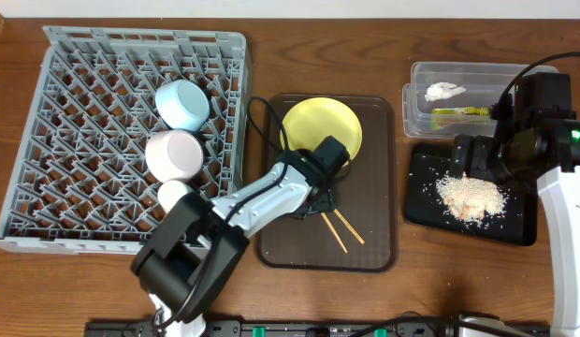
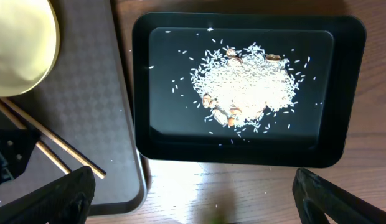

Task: Sort waste into correct bins and load items into the dishwasher
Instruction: 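Move the left gripper to the chopsticks and grasp one, then carry the chopstick to the rack and insert it upright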

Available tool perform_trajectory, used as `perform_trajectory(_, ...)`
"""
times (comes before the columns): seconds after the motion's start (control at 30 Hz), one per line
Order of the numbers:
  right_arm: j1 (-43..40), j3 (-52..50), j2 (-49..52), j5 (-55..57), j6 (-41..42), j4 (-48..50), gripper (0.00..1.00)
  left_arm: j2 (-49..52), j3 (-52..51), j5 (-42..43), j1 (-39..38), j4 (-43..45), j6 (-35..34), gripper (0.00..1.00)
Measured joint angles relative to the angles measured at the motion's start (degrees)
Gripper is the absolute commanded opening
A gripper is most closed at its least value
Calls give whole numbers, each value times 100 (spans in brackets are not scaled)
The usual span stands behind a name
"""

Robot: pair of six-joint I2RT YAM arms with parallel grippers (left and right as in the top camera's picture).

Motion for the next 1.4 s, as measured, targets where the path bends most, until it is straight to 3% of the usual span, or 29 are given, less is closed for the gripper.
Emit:
perform_trajectory(0.07, 0, 0, 0, 0, 0, -2, 99, 17, 9, 4, -13, -2, 0, 79)
perform_trajectory(0.27, 0, 0, 0, 0, 0, -4, 99, 63, 70, 79, -11, -42, -20, 47)
perform_trajectory(0.4, 0, 0, 0, 0, 0, -4, 99, 66, 76, 164, -11, -35, -13, 42)
perform_trajectory(0.5, 0, 0, 0, 0, 0, -4, 99, 66, 76, 192, -9, -35, -22, 34)
perform_trajectory(1.0, 0, 0, 0, 0, 0, -11, 99, 66, 79, 385, -9, -17, -31, 18)
perform_trajectory(1.13, 0, 0, 0, 0, 0, -13, 99, 68, 79, 402, -2, -20, -39, 8)
perform_trajectory(1.4, 0, 0, 0, 0, 0, -26, 99, 61, 81, 673, 243, -39, -31, 8)
